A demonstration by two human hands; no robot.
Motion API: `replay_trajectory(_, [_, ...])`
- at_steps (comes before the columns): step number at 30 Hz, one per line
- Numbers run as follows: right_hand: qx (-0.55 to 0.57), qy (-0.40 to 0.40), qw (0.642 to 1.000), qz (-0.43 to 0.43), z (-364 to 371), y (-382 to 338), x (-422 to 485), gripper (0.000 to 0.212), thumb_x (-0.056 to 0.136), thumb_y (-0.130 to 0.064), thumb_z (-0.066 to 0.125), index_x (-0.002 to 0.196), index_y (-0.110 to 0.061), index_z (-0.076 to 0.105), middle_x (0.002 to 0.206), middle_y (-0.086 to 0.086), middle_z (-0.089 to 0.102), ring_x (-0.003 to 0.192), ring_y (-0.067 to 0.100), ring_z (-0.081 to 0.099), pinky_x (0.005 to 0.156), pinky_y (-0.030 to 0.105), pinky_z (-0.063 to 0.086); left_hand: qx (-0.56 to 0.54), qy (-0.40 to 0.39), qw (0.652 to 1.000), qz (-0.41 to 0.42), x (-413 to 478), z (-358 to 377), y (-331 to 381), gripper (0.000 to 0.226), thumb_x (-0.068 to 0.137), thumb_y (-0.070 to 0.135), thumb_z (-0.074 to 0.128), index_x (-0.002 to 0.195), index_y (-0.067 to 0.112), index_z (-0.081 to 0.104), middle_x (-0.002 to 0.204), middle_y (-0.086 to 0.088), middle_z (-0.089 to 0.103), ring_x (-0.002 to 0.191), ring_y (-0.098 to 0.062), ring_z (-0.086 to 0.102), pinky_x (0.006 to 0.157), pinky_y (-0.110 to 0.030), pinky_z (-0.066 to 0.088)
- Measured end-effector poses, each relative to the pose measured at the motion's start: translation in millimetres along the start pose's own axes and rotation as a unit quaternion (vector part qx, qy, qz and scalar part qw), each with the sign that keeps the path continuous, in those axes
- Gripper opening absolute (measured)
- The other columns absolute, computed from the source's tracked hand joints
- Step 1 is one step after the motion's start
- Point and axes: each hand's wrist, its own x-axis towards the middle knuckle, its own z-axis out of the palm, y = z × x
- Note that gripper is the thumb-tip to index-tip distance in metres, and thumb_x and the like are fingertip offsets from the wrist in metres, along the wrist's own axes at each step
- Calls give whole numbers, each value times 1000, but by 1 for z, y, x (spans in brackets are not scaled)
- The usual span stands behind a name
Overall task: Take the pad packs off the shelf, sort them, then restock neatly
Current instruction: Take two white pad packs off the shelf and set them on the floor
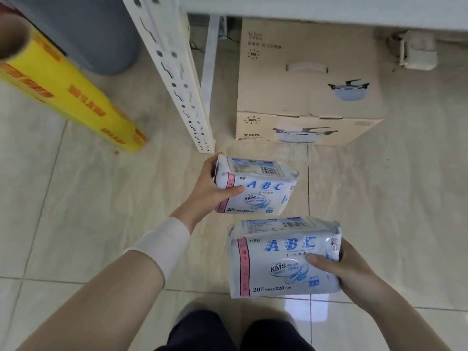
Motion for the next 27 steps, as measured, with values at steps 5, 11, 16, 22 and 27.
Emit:
replay_trajectory(5, [-27, -7, 999, -23, -12, 34, 75, 104, 39, -47, 91, 128, -14, 48, 113, 11, 67, 104, 29, 65, 85, 45, 53, 26, 2, 999, 45, 58, -5, -58, 82, 70, 8, 79, 135, 23, 31, 135, 2, 44, 121, -11, 50, 92, -24, 48])
replay_trajectory(11, [-20, -4, 997, -73, -17, 57, 134, 103, 42, -44, 91, 131, -31, 42, 117, 6, 66, 108, 25, 63, 90, 47, 50, 24, -5, 996, 88, 94, -15, -96, 80, 70, 6, 78, 129, 31, 31, 133, 3, 46, 120, -10, 51, 92, -27, 50])
replay_trajectory(16, [-19, -8, 994, -103, -10, 71, 153, 93, 44, -37, 91, 125, -30, 46, 114, 3, 68, 105, 22, 65, 82, 37, 55, 94, -34, 987, 128, 105, -26, -103, 84, 68, 1, 78, 129, 28, 28, 126, 15, 42, 118, 2, 45, 91, -16, 46])
replay_trajectory(22, [-33, 16, 989, -147, 13, 89, 161, 75, 60, -3, 76, 126, -19, 44, 102, -12, 67, 101, 13, 65, 73, 26, 55, 141, -56, 976, 154, 114, -47, -104, 90, 63, 5, 83, 133, 22, 28, 126, 16, 38, 124, -12, 43, 69, -27, 56])
replay_trajectory(27, [-38, 13, 984, -173, 21, 96, 174, 72, 60, -5, 83, 119, -20, 45, 109, -2, 64, 103, 14, 63, 76, 29, 55, 177, -38, 971, 159, 115, -56, -102, 93, 63, 4, 83, 136, 15, 27, 127, 13, 38, 122, -5, 40, 88, -17, 47])
